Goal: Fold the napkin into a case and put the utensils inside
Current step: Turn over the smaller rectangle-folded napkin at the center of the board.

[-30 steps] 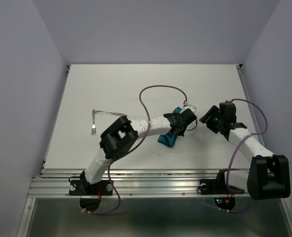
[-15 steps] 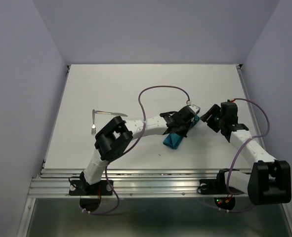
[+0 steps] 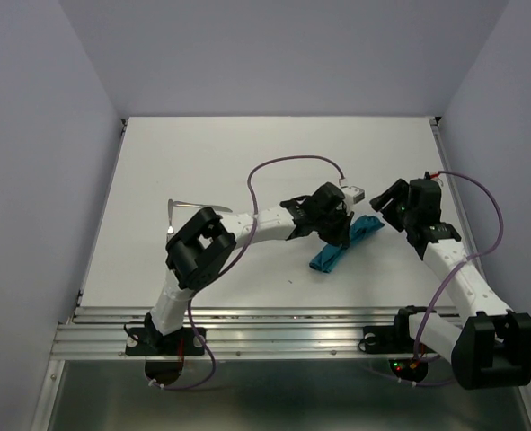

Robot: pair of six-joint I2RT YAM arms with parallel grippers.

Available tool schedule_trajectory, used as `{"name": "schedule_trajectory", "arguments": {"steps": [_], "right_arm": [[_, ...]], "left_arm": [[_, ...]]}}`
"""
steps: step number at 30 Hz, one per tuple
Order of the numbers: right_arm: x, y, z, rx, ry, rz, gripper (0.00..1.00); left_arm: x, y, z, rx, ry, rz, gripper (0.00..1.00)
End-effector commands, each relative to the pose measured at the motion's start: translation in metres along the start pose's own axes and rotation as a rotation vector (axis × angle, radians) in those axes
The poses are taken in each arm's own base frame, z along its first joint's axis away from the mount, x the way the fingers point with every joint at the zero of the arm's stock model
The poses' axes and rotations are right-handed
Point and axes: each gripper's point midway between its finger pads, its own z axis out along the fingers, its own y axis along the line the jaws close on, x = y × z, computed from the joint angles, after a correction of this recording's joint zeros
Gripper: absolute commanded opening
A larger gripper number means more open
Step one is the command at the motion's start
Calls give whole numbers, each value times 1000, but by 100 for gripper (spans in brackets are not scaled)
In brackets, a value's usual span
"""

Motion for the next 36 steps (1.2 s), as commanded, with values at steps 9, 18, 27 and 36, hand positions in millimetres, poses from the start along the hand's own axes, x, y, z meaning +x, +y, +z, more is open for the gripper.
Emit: {"name": "schedule_trajectory", "arguments": {"steps": [9,18,27,36], "right_arm": [[-21,4,-7,7,-69,10,63],[-19,2,-6,13,-66,-1,64],[-18,2,-5,12,-60,-3,64],[-12,-2,-2,22,-42,-7,64]], "left_arm": [[-41,-45,-33,436,-113,-84,0],[-32,3,-22,463,-94,-186,0],[-23,35,-21,439,-92,-236,0],[-15,61,-27,422,-103,-282,0]]}}
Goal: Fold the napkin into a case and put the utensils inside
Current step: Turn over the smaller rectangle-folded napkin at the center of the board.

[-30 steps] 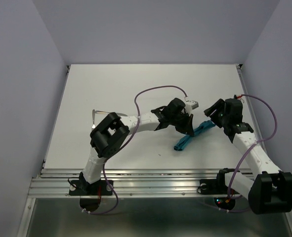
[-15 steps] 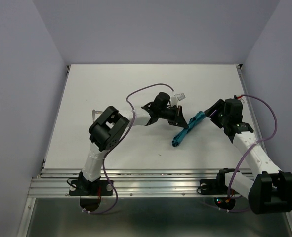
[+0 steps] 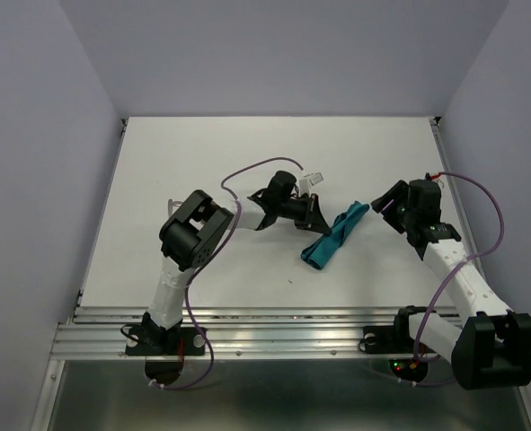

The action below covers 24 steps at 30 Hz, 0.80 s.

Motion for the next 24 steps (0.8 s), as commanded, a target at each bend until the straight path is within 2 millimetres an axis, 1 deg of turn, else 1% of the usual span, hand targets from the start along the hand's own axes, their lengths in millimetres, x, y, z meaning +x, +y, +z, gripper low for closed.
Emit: {"name": "schedule_trajectory", "arguments": {"steps": [1,11,15,20,21,23,24], "right_arm": [[-13,5,-1,-8,-37,-7,64],[-11,4,0,-9,-32,-9,64],[-9,3,0,-9,-27,-11,64],[-6,3,2,-10,-10,-19,64],[-5,3,3,-11,-4,-25,64],[-3,4,4,-18,4,-32,64],[-3,4,4,-22,6,-41,64]], "left_arm": [[-6,-2,-10,46,-19,18,0],[-15,23,-25,57,-50,-76,0],[-15,36,-26,53,-57,-122,0],[-18,47,-30,47,-69,-164,0],[-17,51,-31,42,-69,-175,0],[-20,54,-32,42,-72,-186,0],[-20,59,-33,37,-73,-199,0]]}}
